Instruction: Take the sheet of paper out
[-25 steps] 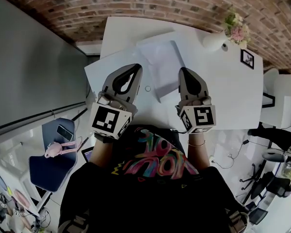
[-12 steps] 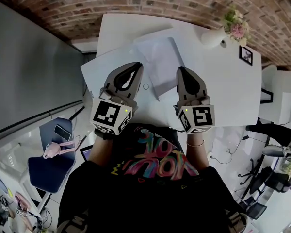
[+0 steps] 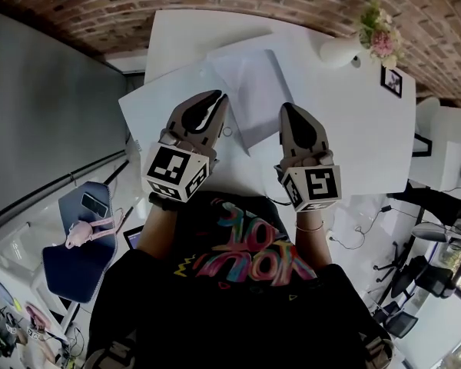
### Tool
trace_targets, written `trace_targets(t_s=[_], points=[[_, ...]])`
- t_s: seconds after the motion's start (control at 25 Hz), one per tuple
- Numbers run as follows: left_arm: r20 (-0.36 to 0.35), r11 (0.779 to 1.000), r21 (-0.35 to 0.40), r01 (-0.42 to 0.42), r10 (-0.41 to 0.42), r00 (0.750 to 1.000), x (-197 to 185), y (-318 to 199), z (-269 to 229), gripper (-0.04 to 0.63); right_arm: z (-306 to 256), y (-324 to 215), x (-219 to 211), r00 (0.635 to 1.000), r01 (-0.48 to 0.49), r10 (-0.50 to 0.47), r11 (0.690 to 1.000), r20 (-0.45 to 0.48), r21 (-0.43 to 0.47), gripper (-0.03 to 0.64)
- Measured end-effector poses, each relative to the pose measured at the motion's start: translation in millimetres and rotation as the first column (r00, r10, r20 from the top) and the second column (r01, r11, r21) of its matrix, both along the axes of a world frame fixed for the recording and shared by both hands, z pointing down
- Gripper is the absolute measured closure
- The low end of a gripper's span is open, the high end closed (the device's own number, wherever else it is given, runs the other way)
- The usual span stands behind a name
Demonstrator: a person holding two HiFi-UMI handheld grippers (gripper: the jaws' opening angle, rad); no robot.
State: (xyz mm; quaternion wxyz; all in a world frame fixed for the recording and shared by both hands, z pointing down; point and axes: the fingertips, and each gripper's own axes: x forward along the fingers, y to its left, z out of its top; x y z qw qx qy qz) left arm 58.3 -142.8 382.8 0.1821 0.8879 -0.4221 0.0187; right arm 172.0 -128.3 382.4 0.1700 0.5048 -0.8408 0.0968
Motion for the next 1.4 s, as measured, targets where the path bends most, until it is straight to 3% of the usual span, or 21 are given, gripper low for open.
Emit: trace_targets(t_s=[0.2, 0.4, 0.72, 1.08, 1.4], points=[[0.002, 0.998, -0.06, -0.026, 0.026, 1.0, 4.8, -6.5, 26.1, 0.486, 12.0, -2.1, 0.5, 1.0, -0.004, 0.004, 1.0, 0.004, -0.03, 0.6], [-0.025, 0.991, -0.134, -0.029, 0.026, 0.999, 6.6, -13.3, 54.2, 0.448, 12.3, -13.8, 2.3, 0.999, -0.029, 0.028, 1.0, 0.039, 0.007, 0.6], [-0.036, 0.975, -0.22, -0.038, 0.03, 0.999, 16.8, -29.1, 97.6, 0.4, 30.5, -19.6, 8.9, 0.999, -0.039, 0.039, 0.998, -0.002, -0.055, 0.6], [-0.056, 0.946, -0.322, -0.02, 0.002, 0.998, 21.9, -44.6, 144.0, 0.377, 32.3, -33.9, 7.7, 0.996, -0.072, 0.072, 0.997, 0.053, -0.014, 0.6], [-0.082, 0.898, -0.439, -0.026, -0.011, 0.997, 28.4, -44.0, 181.8, 0.363, 42.8, -35.9, 2.4, 0.997, -0.054, 0.057, 0.998, 0.059, -0.043, 0.6]])
